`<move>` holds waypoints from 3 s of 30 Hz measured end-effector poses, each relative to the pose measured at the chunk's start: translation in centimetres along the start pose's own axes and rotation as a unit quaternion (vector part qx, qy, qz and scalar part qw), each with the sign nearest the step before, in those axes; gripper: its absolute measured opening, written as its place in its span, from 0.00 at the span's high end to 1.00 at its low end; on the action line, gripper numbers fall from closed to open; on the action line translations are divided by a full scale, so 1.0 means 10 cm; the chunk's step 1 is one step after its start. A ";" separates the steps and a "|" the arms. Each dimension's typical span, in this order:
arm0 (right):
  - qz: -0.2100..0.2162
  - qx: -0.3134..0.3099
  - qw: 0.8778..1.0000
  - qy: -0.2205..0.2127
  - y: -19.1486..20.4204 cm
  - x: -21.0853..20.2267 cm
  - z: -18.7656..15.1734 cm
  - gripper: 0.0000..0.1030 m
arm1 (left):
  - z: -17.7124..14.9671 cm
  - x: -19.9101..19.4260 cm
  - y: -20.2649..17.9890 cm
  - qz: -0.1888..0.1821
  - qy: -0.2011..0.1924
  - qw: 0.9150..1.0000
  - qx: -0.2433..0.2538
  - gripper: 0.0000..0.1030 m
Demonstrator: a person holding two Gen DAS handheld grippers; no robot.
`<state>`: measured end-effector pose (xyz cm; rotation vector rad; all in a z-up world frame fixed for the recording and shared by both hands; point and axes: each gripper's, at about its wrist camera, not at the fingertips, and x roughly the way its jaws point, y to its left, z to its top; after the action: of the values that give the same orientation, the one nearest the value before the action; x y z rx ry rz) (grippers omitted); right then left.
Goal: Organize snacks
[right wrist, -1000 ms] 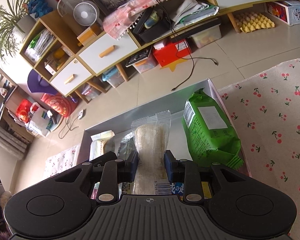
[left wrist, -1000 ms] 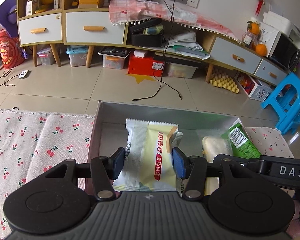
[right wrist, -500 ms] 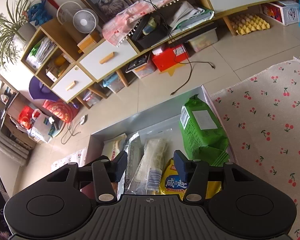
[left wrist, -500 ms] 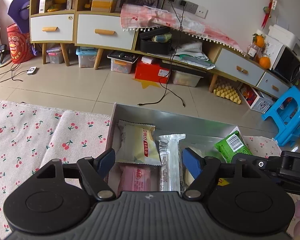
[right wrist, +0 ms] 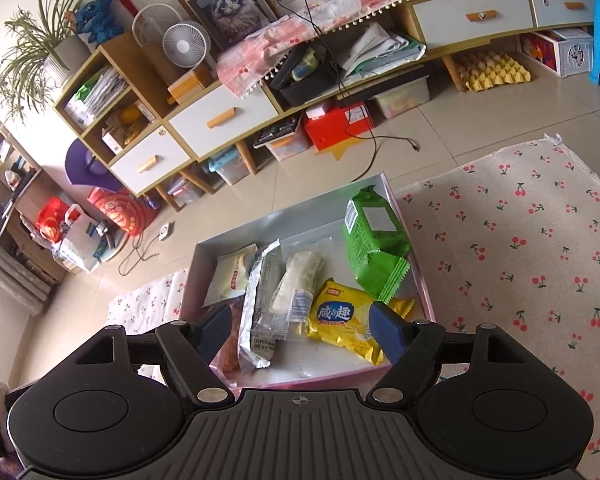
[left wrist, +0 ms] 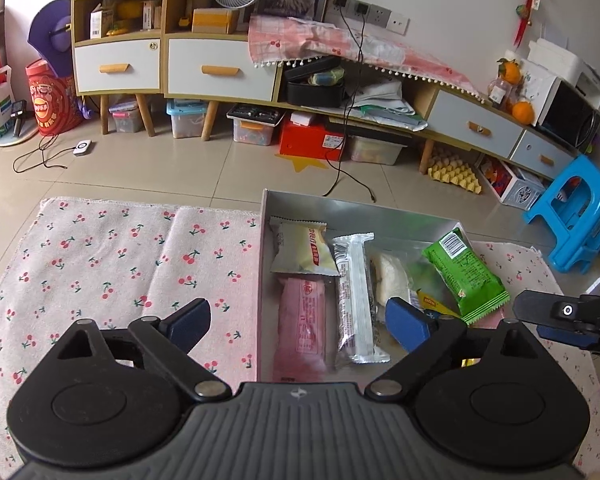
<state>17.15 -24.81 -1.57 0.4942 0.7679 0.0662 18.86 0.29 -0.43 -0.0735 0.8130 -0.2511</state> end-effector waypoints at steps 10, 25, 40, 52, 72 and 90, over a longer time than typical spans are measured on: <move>-0.007 -0.026 1.000 0.008 0.01 -0.27 -0.24 0.19 | -0.18 -0.25 0.17 -0.003 0.012 1.000 -0.019 0.06; -0.014 -0.067 0.998 0.004 -0.13 -0.42 -0.65 0.13 | -0.71 -0.39 -0.01 0.006 0.001 0.999 0.033 0.05; -0.086 -0.098 0.991 0.038 -0.63 -0.33 -0.93 0.13 | -1.05 -0.29 -0.32 -0.025 -0.003 0.994 0.102 0.07; -0.114 -0.123 0.982 0.091 -0.66 -0.09 -1.14 0.13 | -1.18 -0.10 -0.61 -0.028 0.019 0.987 0.159 0.23; -0.144 -0.171 0.972 0.078 -0.57 -0.03 -1.22 0.13 | -1.11 -0.02 -0.66 -0.026 0.035 0.989 0.143 0.59; -0.117 -0.146 0.978 0.091 -0.52 -0.08 -1.12 0.55 | -1.00 -0.16 -0.57 -0.061 0.055 0.991 0.101 0.61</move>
<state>8.37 -25.04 -10.24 0.1177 0.9734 0.0045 9.43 -4.50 -5.29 0.0829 0.8905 -0.4547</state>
